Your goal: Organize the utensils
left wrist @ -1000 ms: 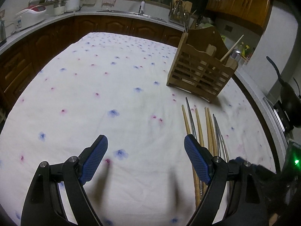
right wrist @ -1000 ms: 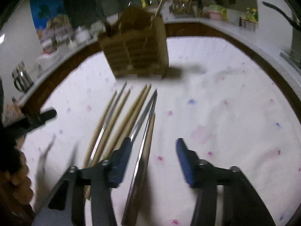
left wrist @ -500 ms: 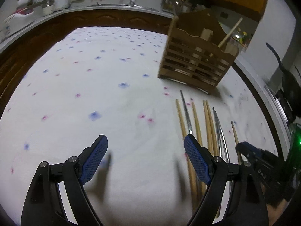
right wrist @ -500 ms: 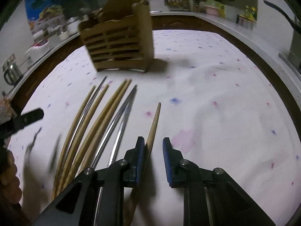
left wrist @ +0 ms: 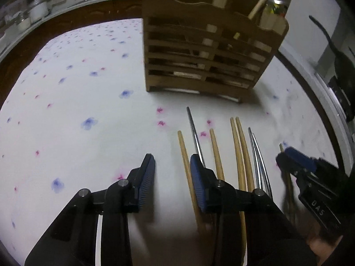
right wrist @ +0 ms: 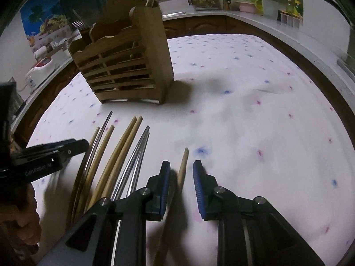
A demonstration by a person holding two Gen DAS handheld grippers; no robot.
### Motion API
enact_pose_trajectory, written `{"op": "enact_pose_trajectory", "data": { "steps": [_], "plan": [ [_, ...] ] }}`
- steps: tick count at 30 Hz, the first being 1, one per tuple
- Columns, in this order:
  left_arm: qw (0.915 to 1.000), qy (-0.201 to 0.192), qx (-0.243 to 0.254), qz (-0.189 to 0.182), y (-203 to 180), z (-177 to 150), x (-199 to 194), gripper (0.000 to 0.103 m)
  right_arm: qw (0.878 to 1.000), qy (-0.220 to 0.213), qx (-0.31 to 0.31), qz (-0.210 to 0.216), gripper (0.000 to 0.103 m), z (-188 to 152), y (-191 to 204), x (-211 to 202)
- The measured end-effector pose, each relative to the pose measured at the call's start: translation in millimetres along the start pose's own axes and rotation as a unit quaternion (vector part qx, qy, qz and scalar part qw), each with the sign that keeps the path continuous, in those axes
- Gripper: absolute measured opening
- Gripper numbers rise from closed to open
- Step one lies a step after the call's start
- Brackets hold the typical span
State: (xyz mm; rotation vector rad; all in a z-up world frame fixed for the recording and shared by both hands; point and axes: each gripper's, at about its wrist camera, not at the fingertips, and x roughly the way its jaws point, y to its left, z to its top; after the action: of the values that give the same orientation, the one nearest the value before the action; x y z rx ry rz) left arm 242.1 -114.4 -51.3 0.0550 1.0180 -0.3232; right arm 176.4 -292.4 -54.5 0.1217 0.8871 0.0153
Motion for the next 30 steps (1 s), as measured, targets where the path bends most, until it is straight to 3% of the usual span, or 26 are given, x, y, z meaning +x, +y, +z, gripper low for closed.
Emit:
{"op": "enact_pose_trajectory", "data": {
  "steps": [5,7,8,11,16,23,30],
  "plan": [
    [0.9989,0.002,0.042,0.019,-18,4,6,0.029,1.0,-0.003,-0.01,-0.009,0.022,4,6,7],
    [0.9984,-0.001,0.053,0.02,-22,3,7,0.022,1.0,-0.003,-0.015,-0.014,0.022,4,8,7],
    [0.9984,-0.001,0.053,0.019,-21,3,7,0.012,1.0,-0.003,-0.015,-0.016,0.018,4,8,7],
    [0.9991,0.002,0.042,0.004,-16,4,6,0.005,1.0,-0.001,0.0,-0.007,0.007,5,3,6],
    [0.9994,-0.01,-0.007,-0.033,8,-8,-15,0.004,0.999,-0.007,0.029,0.023,0.005,0,-3,-6],
    [0.993,-0.059,-0.059,-0.084,34,-19,-74,0.004,0.996,-0.055,0.031,0.059,0.004,1,6,-55],
    [0.9842,-0.118,-0.07,-0.111,43,-20,-136,0.004,0.988,-0.114,0.041,0.091,0.004,16,9,-109]
  ]
}}
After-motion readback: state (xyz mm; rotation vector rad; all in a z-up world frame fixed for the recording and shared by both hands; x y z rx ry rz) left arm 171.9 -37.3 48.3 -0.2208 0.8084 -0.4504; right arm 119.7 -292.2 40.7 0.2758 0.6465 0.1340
